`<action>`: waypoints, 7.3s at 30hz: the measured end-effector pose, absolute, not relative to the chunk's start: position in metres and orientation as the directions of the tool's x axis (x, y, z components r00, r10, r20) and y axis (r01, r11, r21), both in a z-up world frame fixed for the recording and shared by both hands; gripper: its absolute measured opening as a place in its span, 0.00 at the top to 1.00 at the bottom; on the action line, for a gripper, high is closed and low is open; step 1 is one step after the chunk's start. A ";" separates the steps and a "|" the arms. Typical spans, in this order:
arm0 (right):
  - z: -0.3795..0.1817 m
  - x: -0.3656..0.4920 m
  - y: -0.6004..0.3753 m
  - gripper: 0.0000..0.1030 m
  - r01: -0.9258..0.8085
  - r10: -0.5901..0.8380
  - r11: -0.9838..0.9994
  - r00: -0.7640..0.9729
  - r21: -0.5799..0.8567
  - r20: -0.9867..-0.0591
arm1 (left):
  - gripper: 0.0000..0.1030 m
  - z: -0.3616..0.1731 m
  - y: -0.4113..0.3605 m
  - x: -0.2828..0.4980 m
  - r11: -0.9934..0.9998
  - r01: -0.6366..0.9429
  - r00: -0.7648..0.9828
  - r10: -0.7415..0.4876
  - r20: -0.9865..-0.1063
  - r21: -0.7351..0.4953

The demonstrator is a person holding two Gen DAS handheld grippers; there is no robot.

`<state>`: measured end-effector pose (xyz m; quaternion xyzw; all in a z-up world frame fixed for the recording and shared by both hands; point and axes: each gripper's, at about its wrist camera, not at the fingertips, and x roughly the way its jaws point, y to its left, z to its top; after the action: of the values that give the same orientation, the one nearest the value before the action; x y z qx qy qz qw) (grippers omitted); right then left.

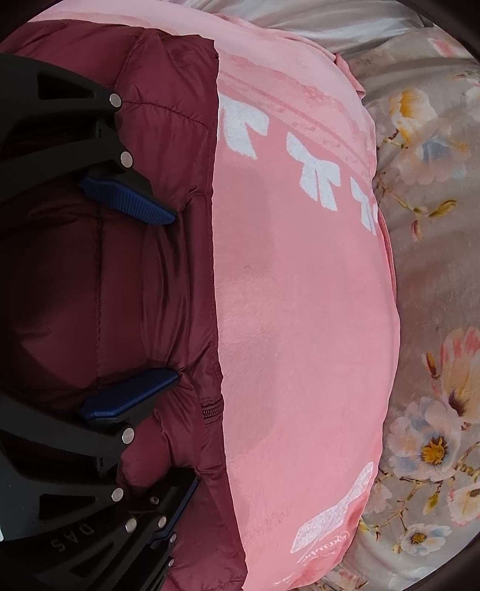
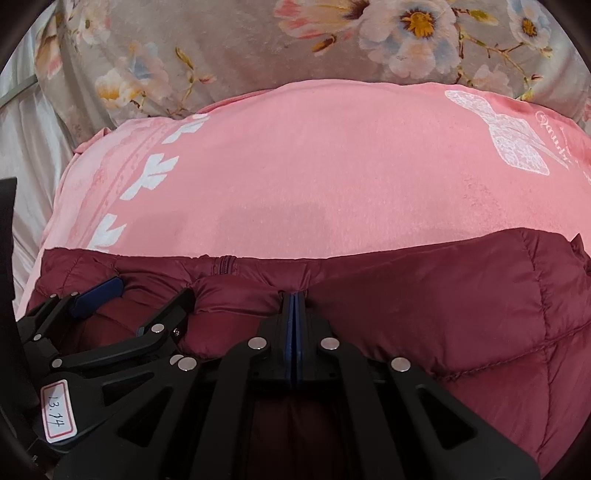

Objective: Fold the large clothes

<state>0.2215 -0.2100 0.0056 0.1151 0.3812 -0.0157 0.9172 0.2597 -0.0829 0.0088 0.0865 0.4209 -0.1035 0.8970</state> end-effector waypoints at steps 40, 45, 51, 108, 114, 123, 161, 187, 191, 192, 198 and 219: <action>0.032 0.123 -0.322 0.92 0.380 -0.173 0.905 0.740 0.191 -0.650 | 0.26 0.037 0.047 0.253 1.000 -0.013 0.613 0.011 -0.790 0.005; 0.046 0.092 -0.242 0.92 0.195 -0.031 0.964 0.761 0.183 -0.648 | 0.26 0.079 0.010 0.187 0.992 0.114 0.666 -0.113 -0.737 -0.050; 0.027 0.078 -0.177 0.91 0.075 0.088 0.975 0.737 0.210 -0.671 | 0.26 0.061 -0.039 0.142 0.981 0.192 0.629 -0.130 -0.767 -0.009; 0.002 0.017 -0.142 0.85 0.015 0.244 0.939 0.677 0.344 -0.694 | 0.88 0.139 0.079 0.056 0.923 0.150 0.674 -0.358 -0.646 -0.355; 0.014 -0.009 -0.180 0.85 0.064 0.308 0.884 0.666 0.464 -0.679 | 0.89 0.196 -0.008 0.039 0.881 0.371 0.656 -0.473 -0.588 -0.295; 0.053 -0.080 -0.262 0.76 0.297 -0.015 0.905 0.738 0.304 -0.675 | 0.61 0.161 -0.141 0.029 0.788 0.519 0.442 -0.580 -0.684 -0.332; 0.037 -0.064 -0.323 0.94 0.365 -0.086 0.894 0.707 0.258 -0.702 | 0.46 0.064 -0.121 0.039 0.912 0.371 0.414 -0.330 -0.848 -0.173; -0.003 -0.047 -0.314 0.91 0.366 -0.112 0.905 0.697 0.218 -0.708 | 0.43 0.035 -0.147 0.034 0.927 0.374 0.492 -0.204 -0.846 -0.006; 0.007 -0.057 -0.326 0.81 0.374 -0.051 0.879 0.689 0.294 -0.723 | 0.43 0.046 -0.134 0.032 0.919 0.391 0.469 -0.251 -0.847 -0.055; 0.011 -0.061 -0.330 0.77 0.379 -0.038 0.870 0.689 0.316 -0.723 | 0.43 0.051 -0.128 0.033 0.916 0.393 0.456 -0.264 -0.850 -0.074; 0.078 -0.081 -0.359 0.48 0.423 -0.112 0.824 0.773 0.377 -0.625 | 0.43 0.101 -0.093 0.064 0.925 0.355 0.514 -0.311 -0.800 -0.131; 0.044 0.090 -0.389 0.85 0.475 -0.137 0.824 0.697 0.310 -0.704 | 0.48 0.075 -0.202 0.213 0.943 0.326 0.493 -0.230 -0.839 -0.067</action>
<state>0.0904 -0.3890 0.0436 0.2421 0.3491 -0.1720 0.8888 0.2131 -0.2020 0.0754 0.0505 0.4770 -0.1613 0.8625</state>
